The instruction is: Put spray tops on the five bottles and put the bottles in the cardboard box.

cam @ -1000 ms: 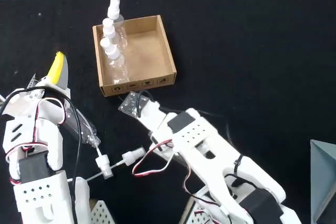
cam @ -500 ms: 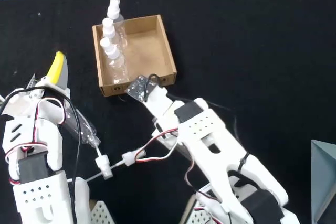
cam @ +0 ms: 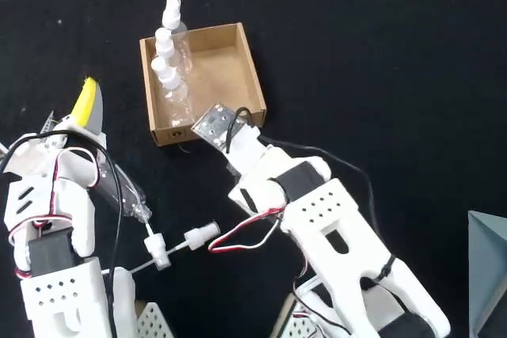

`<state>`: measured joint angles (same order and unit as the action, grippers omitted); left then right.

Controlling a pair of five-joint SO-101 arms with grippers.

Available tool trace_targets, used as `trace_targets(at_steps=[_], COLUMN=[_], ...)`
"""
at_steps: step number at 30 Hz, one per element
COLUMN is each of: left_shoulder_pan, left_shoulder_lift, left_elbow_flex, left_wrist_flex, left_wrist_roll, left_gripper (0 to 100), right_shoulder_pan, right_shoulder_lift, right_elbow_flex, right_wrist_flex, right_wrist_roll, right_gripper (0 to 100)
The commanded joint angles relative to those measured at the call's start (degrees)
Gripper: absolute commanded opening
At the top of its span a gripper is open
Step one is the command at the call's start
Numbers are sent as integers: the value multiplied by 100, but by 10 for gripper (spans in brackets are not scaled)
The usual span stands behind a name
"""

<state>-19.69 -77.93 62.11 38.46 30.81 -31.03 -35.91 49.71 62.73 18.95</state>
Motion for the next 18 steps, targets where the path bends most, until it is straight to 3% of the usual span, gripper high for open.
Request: trace_targets(at_steps=[1, 7, 18], left_shoulder_pan=[136, 418, 1297], left_shoulder_lift=[-97, -97, -97], left_elbow_flex=[-84, -75, -259], left_wrist_flex=[-132, -114, 325], left_wrist_roll=[-70, -360, -1257], left_gripper=[273, 273, 273], right_shoulder_pan=[422, 941, 967], right_shoulder_lift=[-295, -303, -303], right_elbow_flex=[-110, -268, -330], right_wrist_flex=[18, 18, 18], right_wrist_roll=[-132, -141, -413], right_gripper=[100, 100, 100])
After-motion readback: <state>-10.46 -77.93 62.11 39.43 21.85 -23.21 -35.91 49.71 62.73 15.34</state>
